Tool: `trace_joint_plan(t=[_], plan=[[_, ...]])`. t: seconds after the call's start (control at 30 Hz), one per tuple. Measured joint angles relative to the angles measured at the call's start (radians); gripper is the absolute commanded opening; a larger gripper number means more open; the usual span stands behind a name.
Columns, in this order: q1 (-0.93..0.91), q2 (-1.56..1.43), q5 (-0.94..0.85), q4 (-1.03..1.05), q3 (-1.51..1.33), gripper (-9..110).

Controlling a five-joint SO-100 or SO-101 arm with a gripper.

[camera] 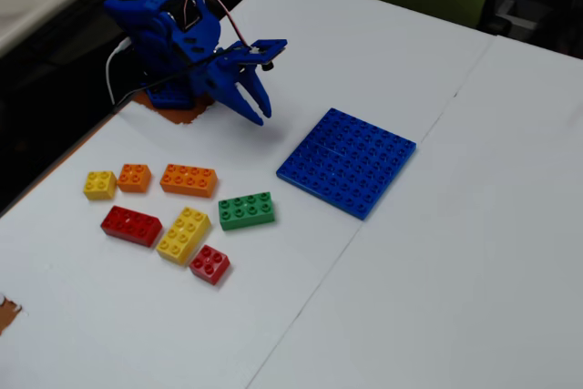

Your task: Pick up the 2x4 orange block and go up the 8x8 blue block.

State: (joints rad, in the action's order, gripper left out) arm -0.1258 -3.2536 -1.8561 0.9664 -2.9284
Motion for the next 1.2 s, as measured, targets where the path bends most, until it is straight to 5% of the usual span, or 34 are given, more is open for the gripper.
trace_joint_plan(t=[0.37,0.7,0.9,1.2], plan=[[-0.273,0.695,-0.528,0.360,0.666,20],[-0.646,1.163,-1.155,0.342,0.927,22],[-0.699,1.404,-1.200,0.382,1.138,23],[-0.695,1.555,-0.994,0.258,1.112,23]])
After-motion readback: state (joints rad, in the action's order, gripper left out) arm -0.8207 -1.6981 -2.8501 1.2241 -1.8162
